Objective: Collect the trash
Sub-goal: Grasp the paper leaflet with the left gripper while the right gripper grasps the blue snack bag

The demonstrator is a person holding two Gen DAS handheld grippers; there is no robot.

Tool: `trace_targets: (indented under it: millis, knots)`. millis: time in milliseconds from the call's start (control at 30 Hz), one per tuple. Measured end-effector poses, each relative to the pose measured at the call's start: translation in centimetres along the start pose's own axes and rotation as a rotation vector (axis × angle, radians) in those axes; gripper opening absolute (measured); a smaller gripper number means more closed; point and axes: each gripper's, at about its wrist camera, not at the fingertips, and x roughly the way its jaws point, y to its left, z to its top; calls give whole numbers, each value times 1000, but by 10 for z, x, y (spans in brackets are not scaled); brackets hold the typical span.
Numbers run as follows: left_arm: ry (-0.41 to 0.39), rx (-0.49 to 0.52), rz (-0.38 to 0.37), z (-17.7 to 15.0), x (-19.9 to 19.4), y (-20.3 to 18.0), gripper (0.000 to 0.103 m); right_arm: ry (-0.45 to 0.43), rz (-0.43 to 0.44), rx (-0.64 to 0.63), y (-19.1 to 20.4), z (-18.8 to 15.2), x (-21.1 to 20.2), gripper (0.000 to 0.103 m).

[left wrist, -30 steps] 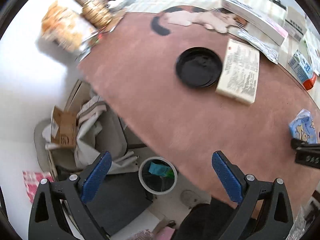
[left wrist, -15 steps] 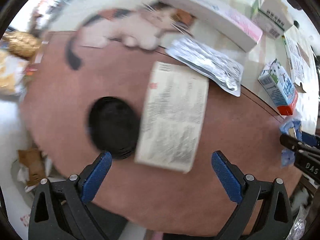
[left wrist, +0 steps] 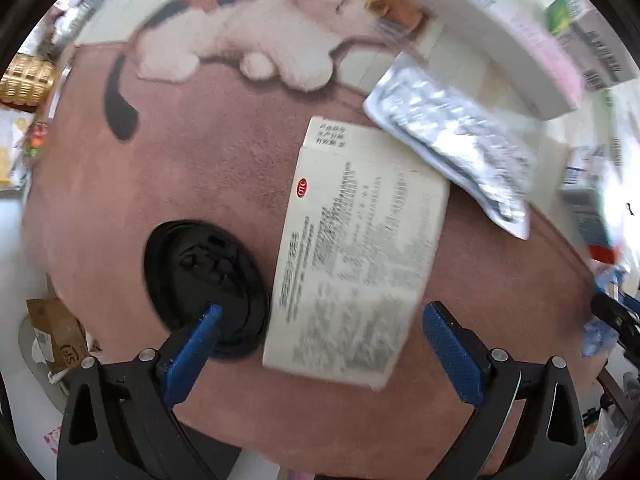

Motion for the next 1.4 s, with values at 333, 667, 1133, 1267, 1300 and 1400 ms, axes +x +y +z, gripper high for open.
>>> trace_targets:
  millis: [333, 667, 1133, 1267, 1300, 1400]
  knots:
    - [87, -150, -93, -20, 33, 17, 102, -3, 0, 13, -32, 7, -8, 54]
    - [-24, -43, -92, 34, 12, -5, 101, -6, 4, 28, -34, 3, -5, 54]
    - [16, -36, -103, 1, 13, -45, 79, 20, -34, -96, -24, -40, 14, 49]
    - [-46, 6, -52, 14, 9, -61, 81, 2, -76, -110, -23, -44, 22, 51]
    - [-58, -5, -60, 15, 9, -58, 80, 0, -90, -123, -20, -46, 24, 51]
    - [-86, -24, -72, 17, 6, -56, 72, -36, -133, -152, -10, -57, 27, 45]
